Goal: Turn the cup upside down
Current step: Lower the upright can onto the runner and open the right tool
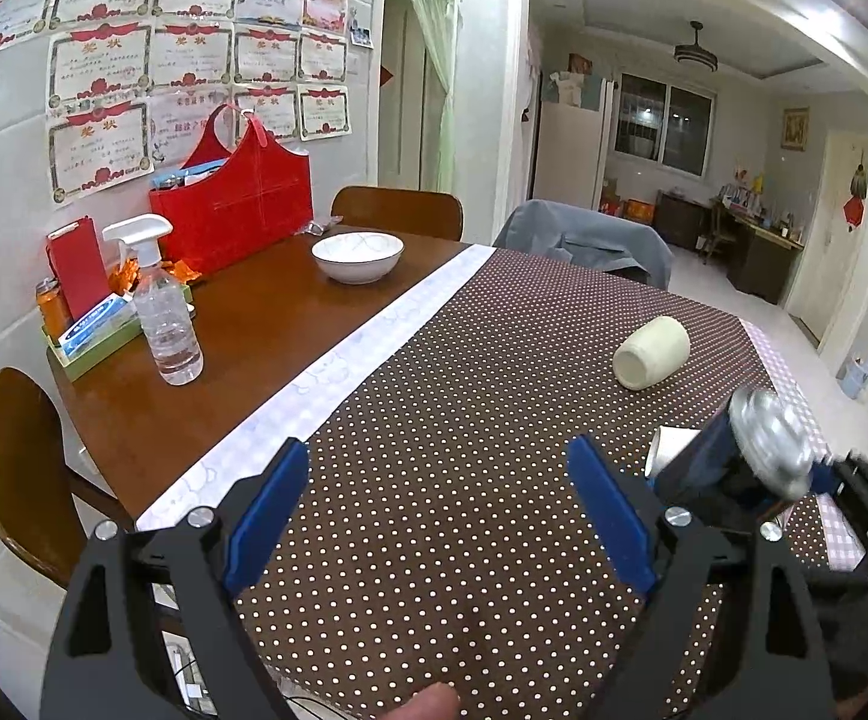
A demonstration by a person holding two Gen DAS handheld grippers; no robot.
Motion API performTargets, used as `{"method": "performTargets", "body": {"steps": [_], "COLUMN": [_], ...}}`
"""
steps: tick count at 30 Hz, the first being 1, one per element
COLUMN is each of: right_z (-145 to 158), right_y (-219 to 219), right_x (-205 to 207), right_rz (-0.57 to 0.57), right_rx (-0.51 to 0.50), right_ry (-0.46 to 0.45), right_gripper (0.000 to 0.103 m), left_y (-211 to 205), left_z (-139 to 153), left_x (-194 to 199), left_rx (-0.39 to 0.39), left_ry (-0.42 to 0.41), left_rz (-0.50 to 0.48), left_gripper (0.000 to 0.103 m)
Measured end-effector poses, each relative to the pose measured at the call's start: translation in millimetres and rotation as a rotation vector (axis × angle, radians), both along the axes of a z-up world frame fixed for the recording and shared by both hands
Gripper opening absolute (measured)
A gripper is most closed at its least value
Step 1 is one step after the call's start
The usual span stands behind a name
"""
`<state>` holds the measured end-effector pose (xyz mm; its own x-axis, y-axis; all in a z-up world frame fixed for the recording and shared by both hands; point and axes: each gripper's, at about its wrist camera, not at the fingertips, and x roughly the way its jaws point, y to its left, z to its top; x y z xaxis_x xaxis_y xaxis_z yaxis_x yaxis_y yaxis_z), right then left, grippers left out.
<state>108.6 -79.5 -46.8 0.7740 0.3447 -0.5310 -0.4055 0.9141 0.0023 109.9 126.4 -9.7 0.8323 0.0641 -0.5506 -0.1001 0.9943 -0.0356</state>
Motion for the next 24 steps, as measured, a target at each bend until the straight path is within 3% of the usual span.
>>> {"method": "performTargets", "body": {"steps": [3, 9, 24], "right_z": [-18, -43, -54], "right_y": [4, -2, -3], "right_x": [1, 6, 9], "right_rz": [-0.019, -0.035, -0.063], "right_rx": [-0.048, -0.038, -0.046], "right_ry": [0.015, 0.076, 0.096], "right_gripper": [0.067, 0.067, 0.068], "left_y": [1, 2, -2], "left_z": [-2, -5, -10], "left_x": [0, 0, 0], "left_rx": [0.0, 0.004, 0.013], "left_ry": [0.003, 0.013, 0.024], "left_rz": [0.003, 0.006, -0.003], "left_gripper": [0.087, 0.087, 0.087]}}
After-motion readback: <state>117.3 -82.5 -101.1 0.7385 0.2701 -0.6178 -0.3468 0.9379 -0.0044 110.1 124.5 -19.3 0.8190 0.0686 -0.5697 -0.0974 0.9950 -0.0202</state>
